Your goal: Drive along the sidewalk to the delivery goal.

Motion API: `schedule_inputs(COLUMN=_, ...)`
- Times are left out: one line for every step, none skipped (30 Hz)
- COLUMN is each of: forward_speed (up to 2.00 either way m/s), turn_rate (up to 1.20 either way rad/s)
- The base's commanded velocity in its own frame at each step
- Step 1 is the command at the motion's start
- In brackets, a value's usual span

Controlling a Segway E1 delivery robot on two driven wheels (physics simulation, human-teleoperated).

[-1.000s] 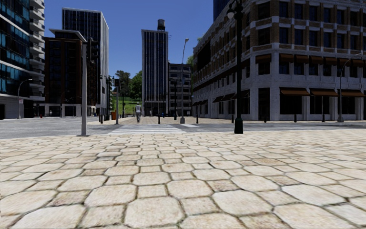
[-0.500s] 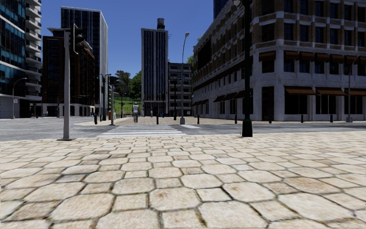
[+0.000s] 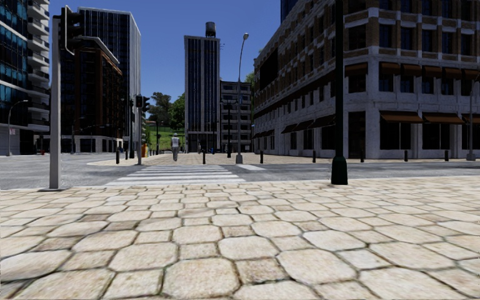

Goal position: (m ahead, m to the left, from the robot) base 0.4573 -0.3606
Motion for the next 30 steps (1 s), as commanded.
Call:
schedule_inputs(forward_speed=2.0, turn_rate=0.0)
schedule_inputs(forward_speed=2.0, turn_rate=0.0)
schedule_inputs(forward_speed=1.9, turn_rate=0.0)
schedule_inputs(forward_speed=1.58, turn_rate=0.0)
schedule_inputs(forward_speed=1.38, turn_rate=0.0)
schedule_inputs(forward_speed=1.22, turn_rate=0.0)
schedule_inputs(forward_speed=1.04, turn_rate=0.0)
schedule_inputs(forward_speed=1.04, turn_rate=0.0)
schedule_inputs(forward_speed=0.99, turn_rate=0.0)
schedule_inputs(forward_speed=0.95, turn_rate=0.0)
schedule_inputs(forward_speed=0.94, turn_rate=0.0)
schedule_inputs(forward_speed=0.93, turn_rate=0.0)
schedule_inputs(forward_speed=0.93, turn_rate=0.0)
schedule_inputs(forward_speed=0.92, turn_rate=0.0)
schedule_inputs(forward_speed=0.0, turn_rate=0.0)
schedule_inputs(forward_speed=0.0, turn_rate=0.0)
schedule_inputs(forward_speed=0.0, turn_rate=0.0)
schedule_inputs(forward_speed=0.0, turn_rate=0.0)
schedule_inputs(forward_speed=0.0, turn_rate=0.0)
schedule_inputs(forward_speed=0.0, turn_rate=0.0)
schedule_inputs(forward_speed=0.0, turn_rate=0.0)
schedule_inputs(forward_speed=0.0, turn_rate=0.0)
schedule_inputs(forward_speed=0.0, turn_rate=0.0)
schedule_inputs(forward_speed=0.0, turn_rate=0.0)
schedule_inputs(forward_speed=0.0, turn_rate=0.0)
schedule_inputs(forward_speed=0.0, turn_rate=0.0)
schedule_inputs(forward_speed=0.0, turn_rate=0.0)
schedule_inputs(forward_speed=0.0, turn_rate=0.0)
schedule_inputs(forward_speed=0.0, turn_rate=0.0)
schedule_inputs(forward_speed=0.0, turn_rate=0.0)
